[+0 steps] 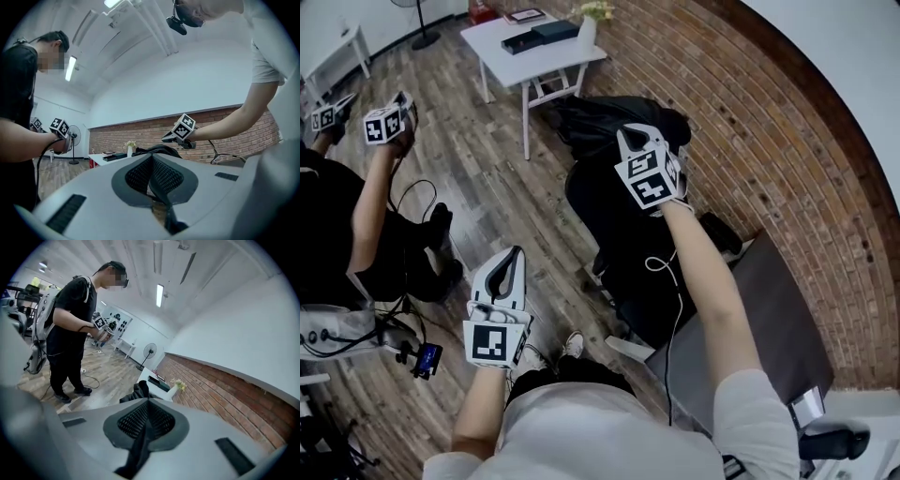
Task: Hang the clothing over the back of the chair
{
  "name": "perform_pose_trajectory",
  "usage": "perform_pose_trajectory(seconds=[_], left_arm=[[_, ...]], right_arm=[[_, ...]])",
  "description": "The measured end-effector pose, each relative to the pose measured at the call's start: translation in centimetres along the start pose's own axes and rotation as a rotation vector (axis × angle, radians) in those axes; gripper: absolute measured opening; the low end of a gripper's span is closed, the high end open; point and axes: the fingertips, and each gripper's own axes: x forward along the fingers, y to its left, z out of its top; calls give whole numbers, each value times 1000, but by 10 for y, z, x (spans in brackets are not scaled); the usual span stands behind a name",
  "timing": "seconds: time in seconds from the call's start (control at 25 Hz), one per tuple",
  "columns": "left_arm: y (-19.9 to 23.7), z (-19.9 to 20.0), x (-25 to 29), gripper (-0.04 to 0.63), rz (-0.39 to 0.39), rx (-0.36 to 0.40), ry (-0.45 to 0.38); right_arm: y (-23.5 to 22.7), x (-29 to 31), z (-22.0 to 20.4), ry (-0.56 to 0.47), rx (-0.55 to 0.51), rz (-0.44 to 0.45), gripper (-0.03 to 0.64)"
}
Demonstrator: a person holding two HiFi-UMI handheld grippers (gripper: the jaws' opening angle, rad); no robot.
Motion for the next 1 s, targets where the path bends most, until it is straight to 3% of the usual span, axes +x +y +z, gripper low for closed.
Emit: perform_pose_trajectory(seconds=[0.4, 1.0], left_arm=[[36, 34, -15, 25, 13, 97, -22], [41, 87, -21, 25, -4, 119, -114]], right_arm=[[-11, -93, -36, -77, 370, -95, 18], [-40, -275, -59, -267, 559, -310, 18]])
